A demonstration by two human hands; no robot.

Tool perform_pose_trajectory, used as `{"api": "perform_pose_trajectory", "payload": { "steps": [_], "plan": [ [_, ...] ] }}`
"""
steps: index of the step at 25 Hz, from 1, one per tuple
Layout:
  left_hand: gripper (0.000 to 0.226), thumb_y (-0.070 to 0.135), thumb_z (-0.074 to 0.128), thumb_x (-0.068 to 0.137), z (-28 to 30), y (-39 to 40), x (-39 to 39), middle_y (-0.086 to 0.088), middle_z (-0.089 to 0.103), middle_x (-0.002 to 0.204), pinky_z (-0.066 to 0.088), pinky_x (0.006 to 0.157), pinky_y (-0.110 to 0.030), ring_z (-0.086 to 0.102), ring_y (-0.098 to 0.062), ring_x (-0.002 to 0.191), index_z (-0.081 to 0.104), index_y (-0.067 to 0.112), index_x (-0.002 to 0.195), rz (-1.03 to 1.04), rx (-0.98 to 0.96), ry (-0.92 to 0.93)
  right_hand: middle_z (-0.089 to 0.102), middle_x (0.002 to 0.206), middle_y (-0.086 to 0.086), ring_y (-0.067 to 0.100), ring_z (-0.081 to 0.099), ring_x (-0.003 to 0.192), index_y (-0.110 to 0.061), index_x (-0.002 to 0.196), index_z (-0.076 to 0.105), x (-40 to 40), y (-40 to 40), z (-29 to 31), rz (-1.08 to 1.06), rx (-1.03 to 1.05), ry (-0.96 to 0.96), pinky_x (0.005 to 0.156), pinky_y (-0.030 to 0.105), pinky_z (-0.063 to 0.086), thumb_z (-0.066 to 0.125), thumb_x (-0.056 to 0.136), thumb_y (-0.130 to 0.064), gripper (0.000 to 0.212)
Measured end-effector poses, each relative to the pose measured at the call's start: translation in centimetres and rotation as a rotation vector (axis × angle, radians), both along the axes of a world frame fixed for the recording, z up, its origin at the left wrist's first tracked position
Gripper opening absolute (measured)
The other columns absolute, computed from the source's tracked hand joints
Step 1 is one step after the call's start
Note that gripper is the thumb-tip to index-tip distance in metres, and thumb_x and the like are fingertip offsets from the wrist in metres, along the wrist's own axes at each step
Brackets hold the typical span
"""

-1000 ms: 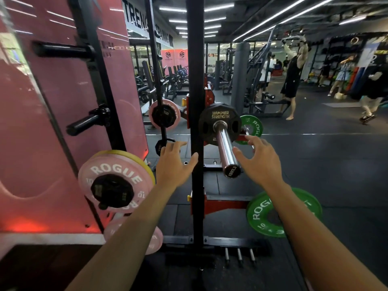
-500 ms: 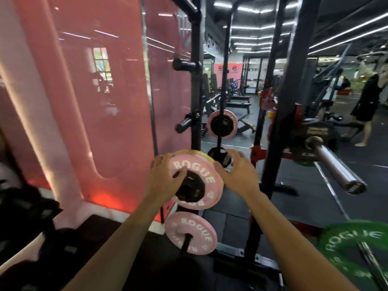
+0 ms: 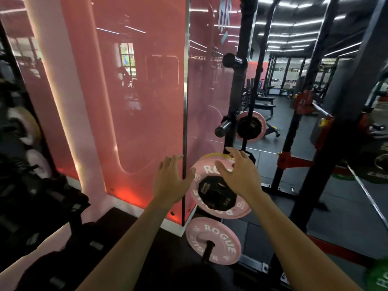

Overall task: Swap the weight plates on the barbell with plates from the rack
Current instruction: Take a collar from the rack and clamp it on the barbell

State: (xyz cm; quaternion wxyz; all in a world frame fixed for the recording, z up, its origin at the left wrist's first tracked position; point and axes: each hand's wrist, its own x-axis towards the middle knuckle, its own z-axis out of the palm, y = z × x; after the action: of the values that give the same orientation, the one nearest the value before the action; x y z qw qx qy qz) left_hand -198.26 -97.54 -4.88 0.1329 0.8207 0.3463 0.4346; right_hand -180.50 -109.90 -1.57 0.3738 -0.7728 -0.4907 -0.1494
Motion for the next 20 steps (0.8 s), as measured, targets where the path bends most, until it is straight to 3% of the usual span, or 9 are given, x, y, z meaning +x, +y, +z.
{"api": "perform_pose_trajectory", "payload": {
  "steps": [5, 9, 15, 20],
  "plan": [
    [0.058, 0.057, 0.052, 0.084, 1.3, 5.3, 6.2, -0.004, 0.054, 0.122, 0.048, 0.090, -0.043, 0.049, -0.025, 0.115, 0.051, 0.022, 0.131, -0.041, -0.012, -0.009, 0.057, 0.121, 0.000, 0.021, 0.060, 0.101, -0.025, 0.135, 0.046, 5.4, 5.0, 0.4, -0.068, 0.009, 0.008, 0.070, 0.029, 0.042, 0.050, 0.086, -0.062, 0.061],
    [0.054, 0.052, 0.059, 0.086, 2.1, 10.0, 10.9, -0.004, 0.055, 0.121, 0.048, 0.088, -0.042, 0.049, -0.024, 0.114, 0.050, 0.023, 0.131, -0.042, 0.019, -0.009, 0.058, 0.111, -0.001, 0.020, 0.058, 0.092, -0.029, 0.131, 0.045, 10.4, 9.3, 1.1, -0.066, 0.036, 0.005, 0.066, 0.029, 0.041, 0.053, 0.087, -0.057, 0.053],
    [0.063, 0.060, 0.049, 0.080, 1.3, 16.9, 16.2, -0.004, 0.056, 0.118, 0.045, 0.088, -0.039, 0.050, -0.025, 0.114, 0.053, 0.023, 0.130, -0.049, -0.010, 0.026, 0.058, 0.114, 0.004, 0.021, 0.058, 0.090, -0.027, 0.133, 0.044, 16.9, 14.6, -0.2, -0.102, 0.035, 0.043, 0.066, 0.032, 0.045, 0.052, 0.090, -0.045, 0.047],
    [0.053, 0.046, 0.066, 0.085, 0.5, 23.9, 22.9, -0.001, 0.055, 0.120, 0.049, 0.084, -0.039, 0.053, -0.025, 0.112, 0.052, 0.026, 0.132, -0.140, -0.006, 0.041, 0.058, 0.121, 0.007, 0.025, 0.061, 0.095, -0.023, 0.137, 0.045, 22.3, 19.4, -0.4, -0.188, 0.038, 0.042, 0.072, 0.033, 0.043, 0.055, 0.092, -0.036, 0.048]
  ]
}}
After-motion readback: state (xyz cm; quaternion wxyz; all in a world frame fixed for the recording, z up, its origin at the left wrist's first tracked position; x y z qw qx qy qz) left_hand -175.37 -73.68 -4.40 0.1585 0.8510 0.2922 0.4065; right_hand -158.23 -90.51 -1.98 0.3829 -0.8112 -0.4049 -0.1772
